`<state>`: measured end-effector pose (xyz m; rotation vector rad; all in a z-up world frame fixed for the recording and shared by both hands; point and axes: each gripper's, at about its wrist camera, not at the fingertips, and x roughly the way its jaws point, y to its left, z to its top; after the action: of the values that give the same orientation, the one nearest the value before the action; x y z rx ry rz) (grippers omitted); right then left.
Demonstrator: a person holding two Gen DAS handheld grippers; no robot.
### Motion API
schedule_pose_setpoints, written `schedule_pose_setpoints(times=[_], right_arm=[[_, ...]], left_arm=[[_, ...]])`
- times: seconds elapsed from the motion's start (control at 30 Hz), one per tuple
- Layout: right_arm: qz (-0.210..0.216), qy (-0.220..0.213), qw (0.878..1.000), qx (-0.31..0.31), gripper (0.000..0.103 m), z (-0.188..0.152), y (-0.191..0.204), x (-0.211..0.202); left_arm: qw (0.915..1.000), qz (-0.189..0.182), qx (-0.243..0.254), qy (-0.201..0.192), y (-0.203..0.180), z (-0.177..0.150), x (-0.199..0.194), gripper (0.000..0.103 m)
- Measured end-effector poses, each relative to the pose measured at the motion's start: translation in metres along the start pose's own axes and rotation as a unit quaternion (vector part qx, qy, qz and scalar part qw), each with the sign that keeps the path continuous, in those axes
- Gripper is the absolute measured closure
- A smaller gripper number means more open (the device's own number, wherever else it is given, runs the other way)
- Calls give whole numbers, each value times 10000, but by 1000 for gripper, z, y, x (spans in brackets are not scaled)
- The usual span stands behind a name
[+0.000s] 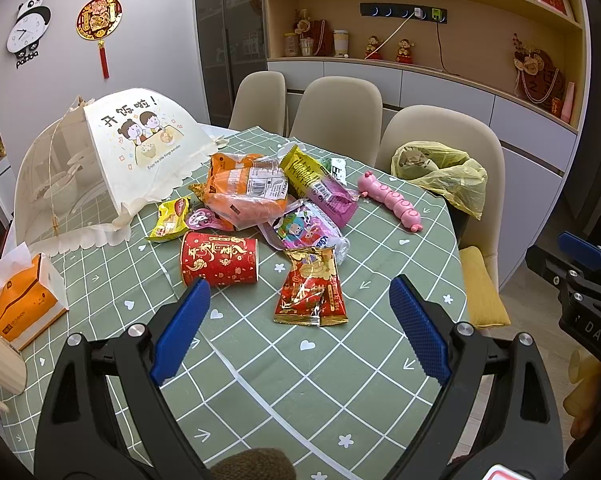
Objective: Collect trash
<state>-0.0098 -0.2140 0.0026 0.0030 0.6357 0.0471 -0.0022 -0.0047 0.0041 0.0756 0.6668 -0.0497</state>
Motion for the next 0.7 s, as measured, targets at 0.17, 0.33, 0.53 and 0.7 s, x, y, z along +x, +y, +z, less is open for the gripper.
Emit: schedule_pose_setpoints(times=[0.17,0.33,0.53,0.7], right_arm=[[-6,7,10000,-2,45,0,-1,1],[8,50,10000,7,45,-1,-4,3],[-17,168,9999,-16,45,1,-2,11],[-81,312,9995,-41,45,2,-3,25]], left_arm=[[10000,0,-3,2,0,0,0,16],[10000,-2,-35,41,1,-3,4,16],[9997,-35,-173,192,8,-3,17,16],[9988,-106,-284,384,21,-2,38,16]])
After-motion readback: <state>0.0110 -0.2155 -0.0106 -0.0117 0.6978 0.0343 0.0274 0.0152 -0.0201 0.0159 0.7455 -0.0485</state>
